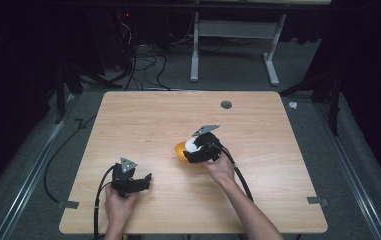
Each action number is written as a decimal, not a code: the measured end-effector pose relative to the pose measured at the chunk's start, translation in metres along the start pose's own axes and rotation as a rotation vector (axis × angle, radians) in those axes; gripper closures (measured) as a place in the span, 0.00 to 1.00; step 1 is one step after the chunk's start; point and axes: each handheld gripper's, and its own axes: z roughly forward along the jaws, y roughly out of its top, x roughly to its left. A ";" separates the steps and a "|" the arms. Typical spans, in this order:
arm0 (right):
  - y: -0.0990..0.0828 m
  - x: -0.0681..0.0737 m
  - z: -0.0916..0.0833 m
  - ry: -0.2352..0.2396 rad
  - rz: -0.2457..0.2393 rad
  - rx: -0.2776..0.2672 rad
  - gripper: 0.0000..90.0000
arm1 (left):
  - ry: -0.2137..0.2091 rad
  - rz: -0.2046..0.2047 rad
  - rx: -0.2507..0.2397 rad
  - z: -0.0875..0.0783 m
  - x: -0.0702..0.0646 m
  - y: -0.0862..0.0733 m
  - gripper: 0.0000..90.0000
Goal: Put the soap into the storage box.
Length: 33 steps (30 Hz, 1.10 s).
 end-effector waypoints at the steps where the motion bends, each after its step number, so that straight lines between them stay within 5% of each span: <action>1: 0.000 0.000 0.001 0.000 -0.004 -0.001 0.28 | 0.000 0.000 0.000 0.000 0.000 0.000 0.19; 7: -0.001 -0.002 0.003 0.002 0.006 0.005 0.28 | 0.000 0.000 0.000 0.000 0.000 0.000 0.19; 12: 0.003 -0.005 -0.007 0.016 0.020 -0.057 0.29 | -0.001 0.001 0.001 0.000 0.000 0.000 0.19; 20: -0.003 -0.007 -0.007 0.024 0.028 -0.049 0.28 | -0.001 0.001 0.001 0.000 0.000 0.000 0.19; 33: -0.006 -0.020 -0.033 0.020 0.068 -0.134 0.30 | -0.001 0.001 0.001 0.000 0.000 0.000 0.19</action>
